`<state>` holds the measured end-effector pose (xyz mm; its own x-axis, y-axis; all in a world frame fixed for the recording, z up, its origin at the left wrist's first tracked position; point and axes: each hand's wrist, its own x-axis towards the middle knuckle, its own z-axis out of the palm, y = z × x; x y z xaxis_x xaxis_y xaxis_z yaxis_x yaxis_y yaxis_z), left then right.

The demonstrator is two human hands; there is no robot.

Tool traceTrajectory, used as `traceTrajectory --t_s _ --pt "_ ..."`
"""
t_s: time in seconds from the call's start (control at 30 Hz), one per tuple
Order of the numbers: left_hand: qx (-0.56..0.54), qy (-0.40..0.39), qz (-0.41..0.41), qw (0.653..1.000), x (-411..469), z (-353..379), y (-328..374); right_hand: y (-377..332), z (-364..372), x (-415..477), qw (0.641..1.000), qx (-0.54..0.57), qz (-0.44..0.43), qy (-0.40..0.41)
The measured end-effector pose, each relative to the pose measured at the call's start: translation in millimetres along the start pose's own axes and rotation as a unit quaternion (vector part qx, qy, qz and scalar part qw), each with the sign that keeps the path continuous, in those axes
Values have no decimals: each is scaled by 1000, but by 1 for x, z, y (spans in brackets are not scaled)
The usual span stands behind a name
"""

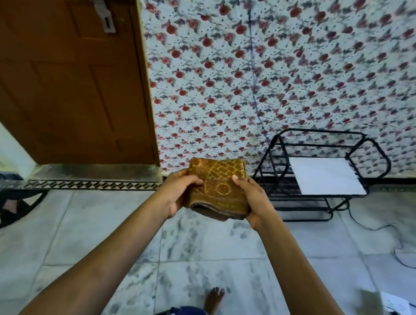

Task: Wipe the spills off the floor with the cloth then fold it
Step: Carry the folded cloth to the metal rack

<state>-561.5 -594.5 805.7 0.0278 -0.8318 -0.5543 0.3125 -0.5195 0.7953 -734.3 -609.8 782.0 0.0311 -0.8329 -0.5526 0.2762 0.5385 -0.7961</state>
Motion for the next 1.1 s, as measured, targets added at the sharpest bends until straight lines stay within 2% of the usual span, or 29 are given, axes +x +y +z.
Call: traceTrajectory --t_s 0.23,0.6,0.87,1.1 --pt "13 -33 -30 999 98 125 33 -90 -85 80 998 6 5 55" --pt "37 -51 -36 997 228 309 42 -201 -227 195 998 -5 -3 64" --pt "16 13 -59 998 318 465 9 -274 -372 297 997 -52 43 34" --pt "32 76 -101 991 394 537 -15 -289 -452 379 993 -59 95 25"
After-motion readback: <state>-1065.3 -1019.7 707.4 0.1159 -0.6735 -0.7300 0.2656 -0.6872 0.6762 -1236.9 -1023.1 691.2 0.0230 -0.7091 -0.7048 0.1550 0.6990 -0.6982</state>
